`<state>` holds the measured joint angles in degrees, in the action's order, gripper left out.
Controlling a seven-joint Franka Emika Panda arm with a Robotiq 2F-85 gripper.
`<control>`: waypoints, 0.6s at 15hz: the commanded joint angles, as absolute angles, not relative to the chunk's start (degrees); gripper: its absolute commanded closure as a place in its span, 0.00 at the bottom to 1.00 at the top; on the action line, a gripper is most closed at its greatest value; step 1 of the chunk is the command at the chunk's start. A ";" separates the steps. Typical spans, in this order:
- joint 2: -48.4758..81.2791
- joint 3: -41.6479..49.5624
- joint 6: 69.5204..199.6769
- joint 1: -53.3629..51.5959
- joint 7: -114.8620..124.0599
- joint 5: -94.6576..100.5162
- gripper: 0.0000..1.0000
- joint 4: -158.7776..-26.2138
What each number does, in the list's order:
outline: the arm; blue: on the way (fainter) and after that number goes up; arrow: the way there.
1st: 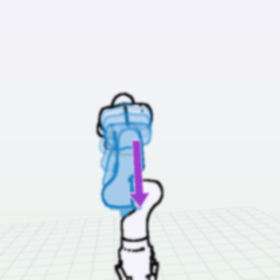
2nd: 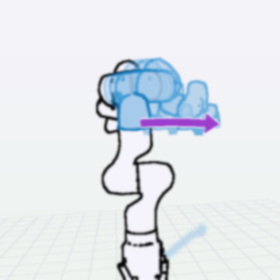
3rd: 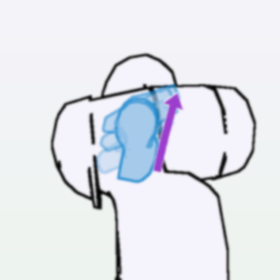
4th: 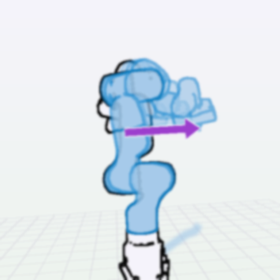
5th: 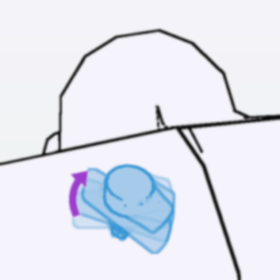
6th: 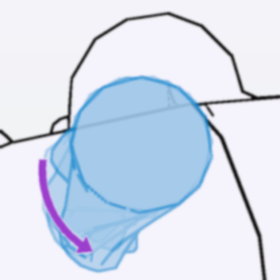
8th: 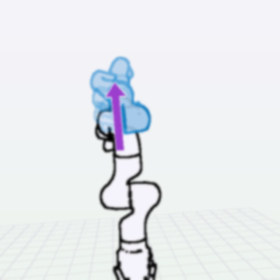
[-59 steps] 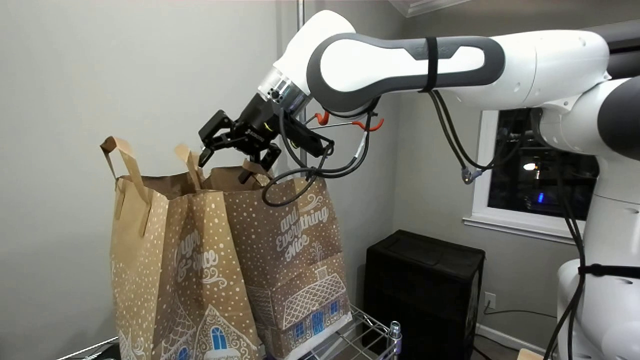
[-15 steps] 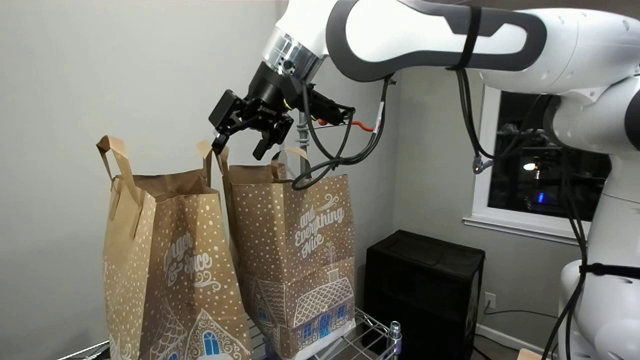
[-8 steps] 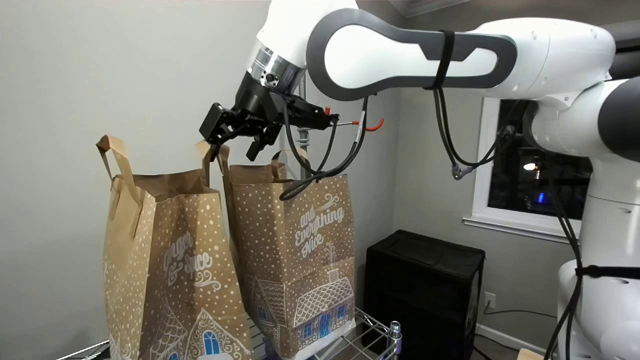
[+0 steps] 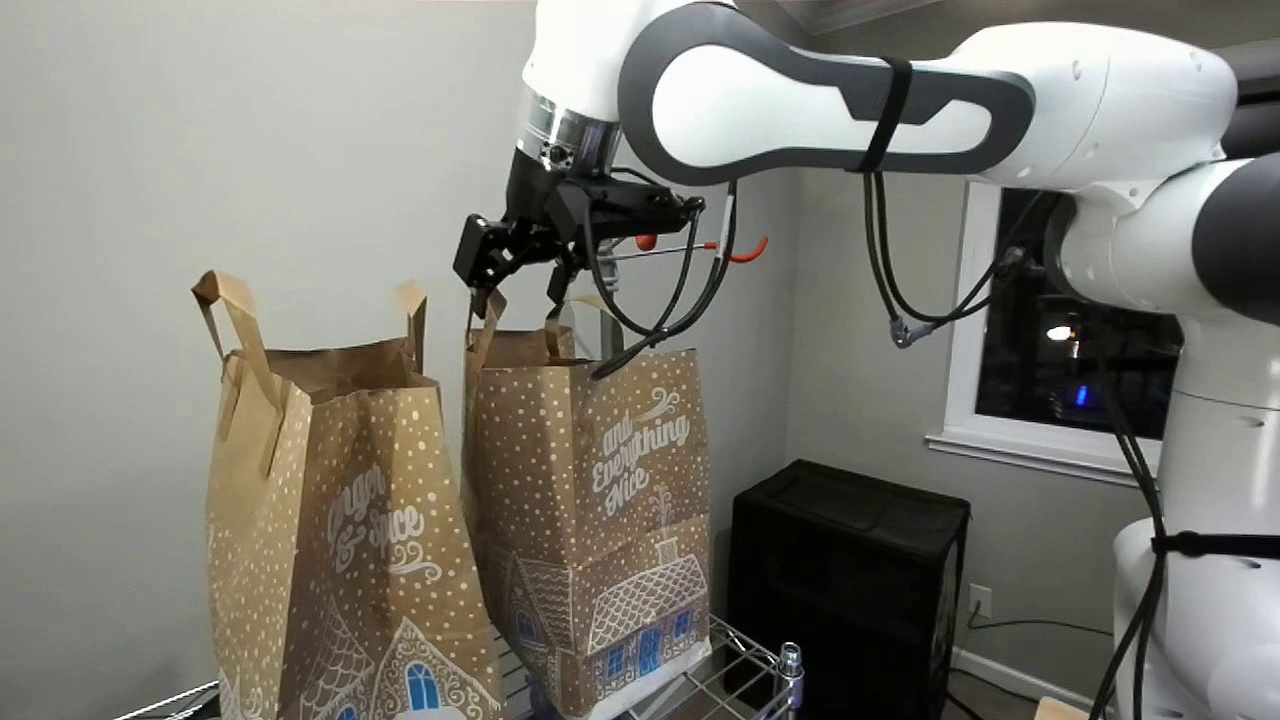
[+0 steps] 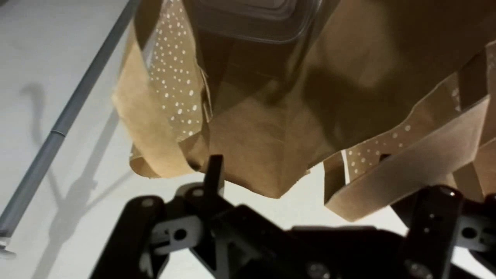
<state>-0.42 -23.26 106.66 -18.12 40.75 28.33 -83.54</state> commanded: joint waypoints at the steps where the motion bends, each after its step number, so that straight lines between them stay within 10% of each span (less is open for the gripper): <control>1: 0.51 -22.84 99.28 -19.57 41.55 31.22 0.00 -80.51; 9: 0.72 -22.91 91.37 -21.36 40.89 40.22 0.00 -79.84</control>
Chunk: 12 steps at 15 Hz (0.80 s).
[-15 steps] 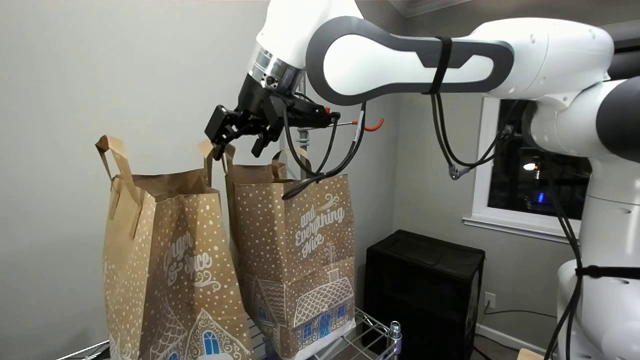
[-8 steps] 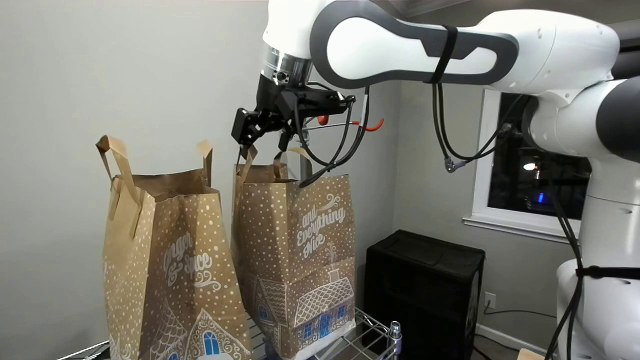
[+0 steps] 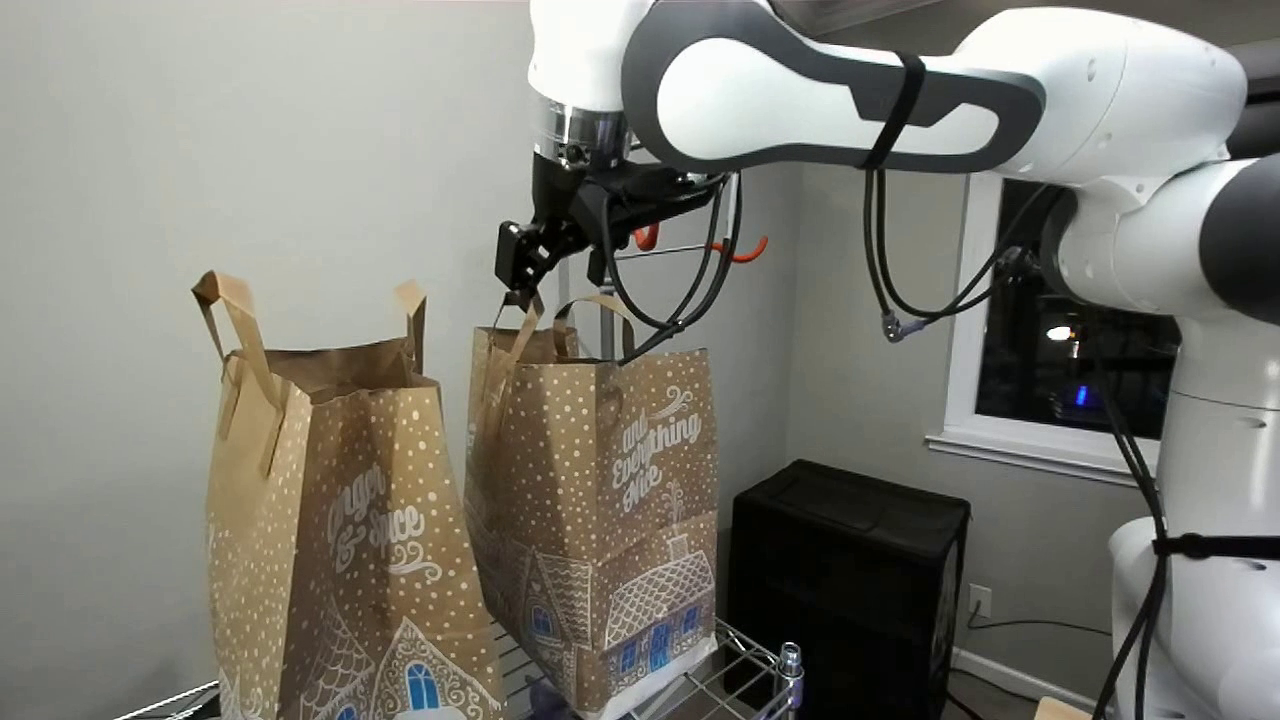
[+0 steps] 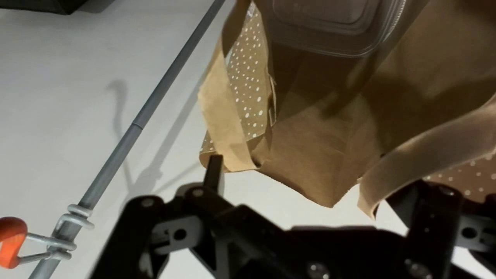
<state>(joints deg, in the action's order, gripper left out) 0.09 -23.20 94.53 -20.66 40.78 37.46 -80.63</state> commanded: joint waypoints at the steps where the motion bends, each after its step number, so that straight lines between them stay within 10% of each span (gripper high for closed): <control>1: 0.69 -22.76 90.70 -21.25 40.78 40.47 0.00 -79.94; 9: 0.13 -20.63 89.17 -20.24 40.98 36.44 0.00 -81.00; 10: -0.27 -20.39 89.92 -19.76 41.07 34.74 0.25 -81.58; 12: -0.55 -19.64 90.61 -19.45 40.92 30.60 0.33 -81.77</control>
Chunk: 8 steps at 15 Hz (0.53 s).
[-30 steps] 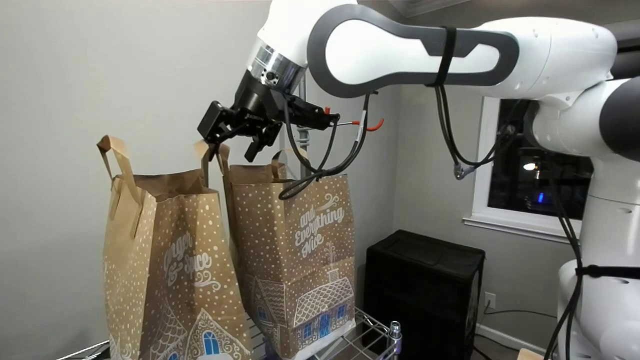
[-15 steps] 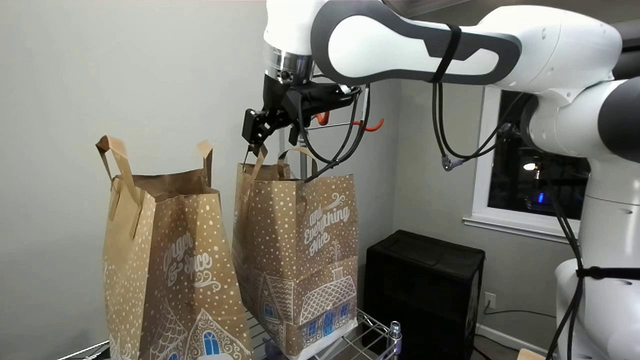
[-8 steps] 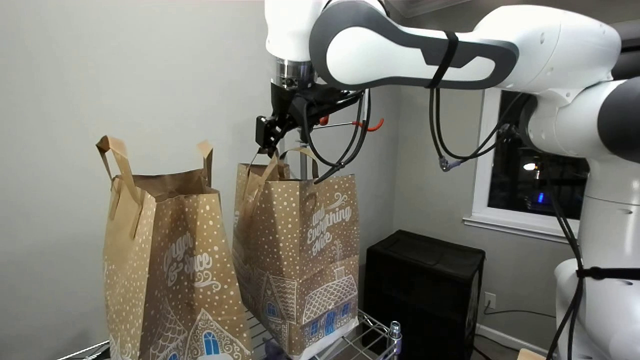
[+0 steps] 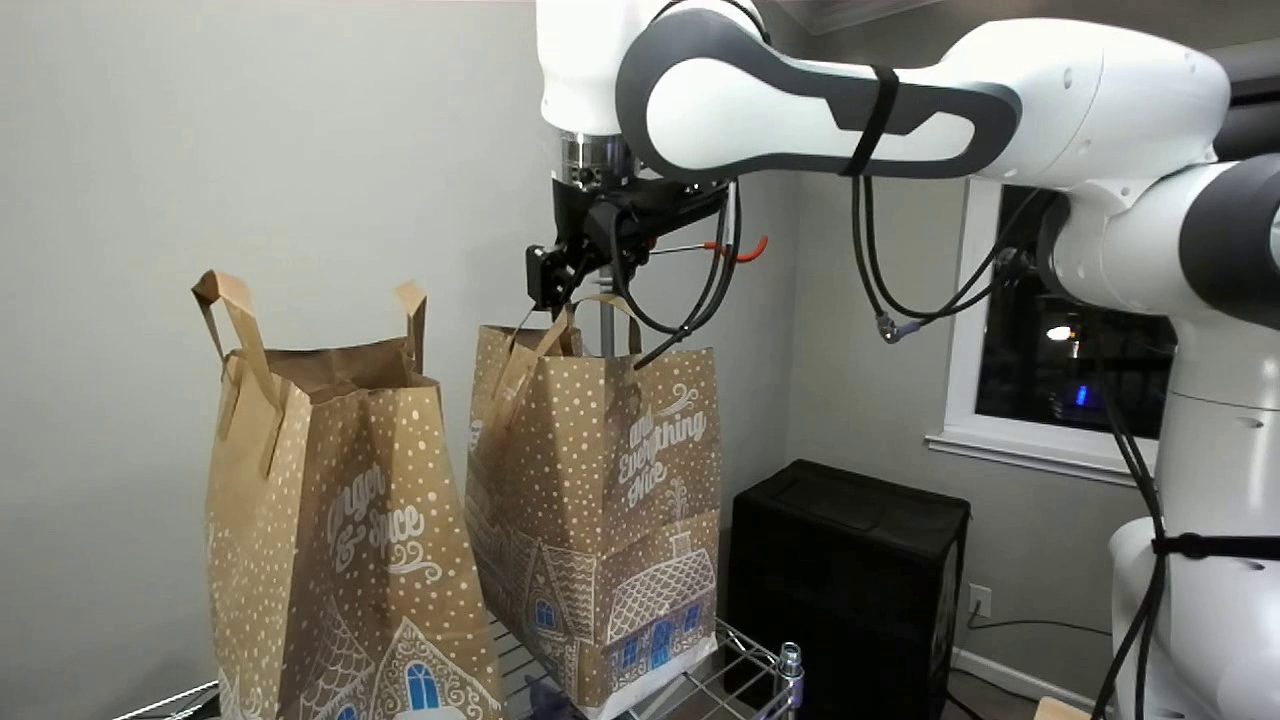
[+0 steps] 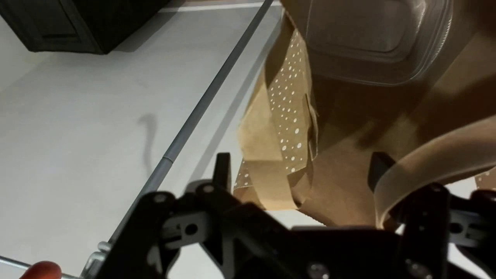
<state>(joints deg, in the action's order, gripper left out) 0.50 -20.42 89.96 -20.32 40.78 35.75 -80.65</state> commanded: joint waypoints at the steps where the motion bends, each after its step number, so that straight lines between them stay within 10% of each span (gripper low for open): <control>1: -0.68 -19.22 90.98 -19.37 40.88 28.31 0.40 -81.87; 8: -1.31 -17.02 92.25 -19.58 41.12 19.48 0.85 -81.86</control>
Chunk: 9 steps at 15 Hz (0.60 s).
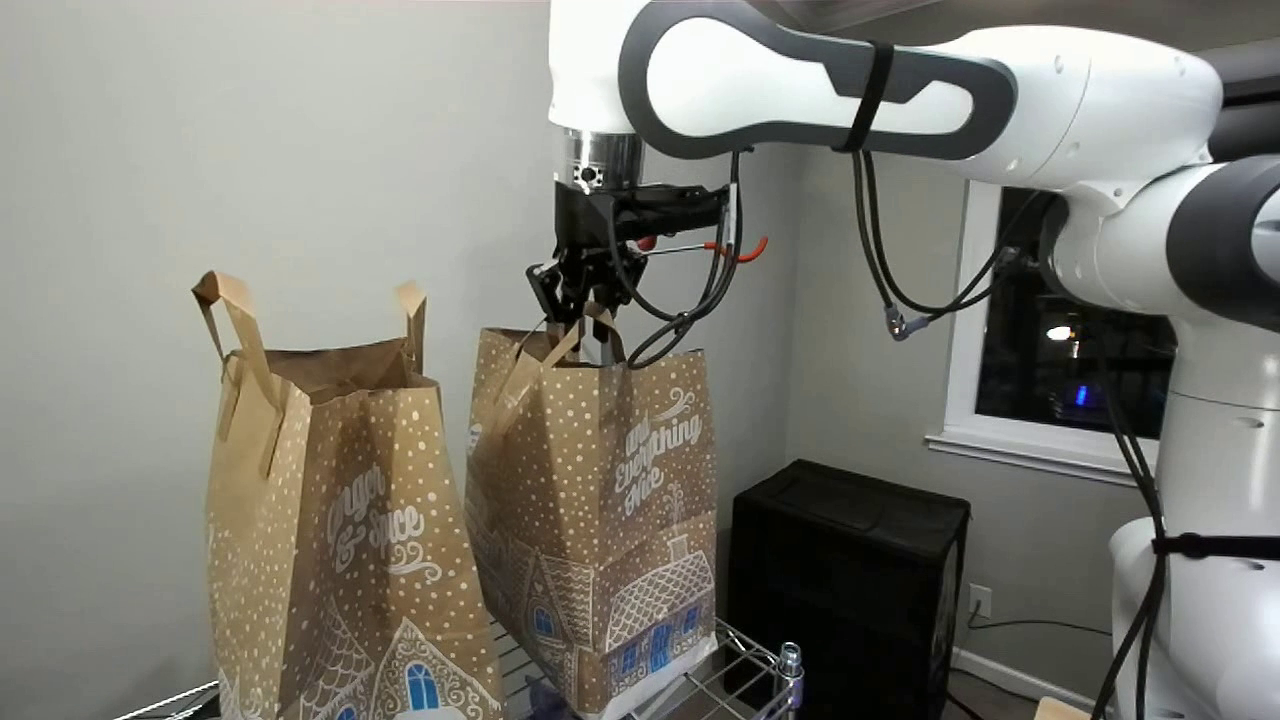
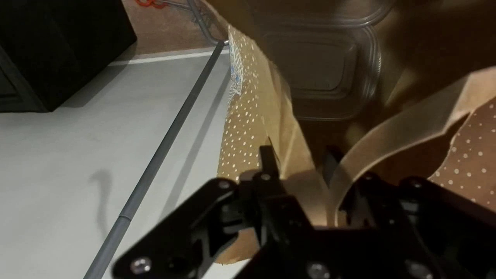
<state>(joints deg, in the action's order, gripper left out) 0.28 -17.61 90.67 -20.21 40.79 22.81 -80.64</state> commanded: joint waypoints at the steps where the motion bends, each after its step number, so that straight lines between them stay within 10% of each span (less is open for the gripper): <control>1: -1.41 -16.83 92.40 -19.61 41.11 18.98 0.92 -81.79; 9: -3.24 -14.84 95.64 -19.71 41.30 15.29 0.96 -81.67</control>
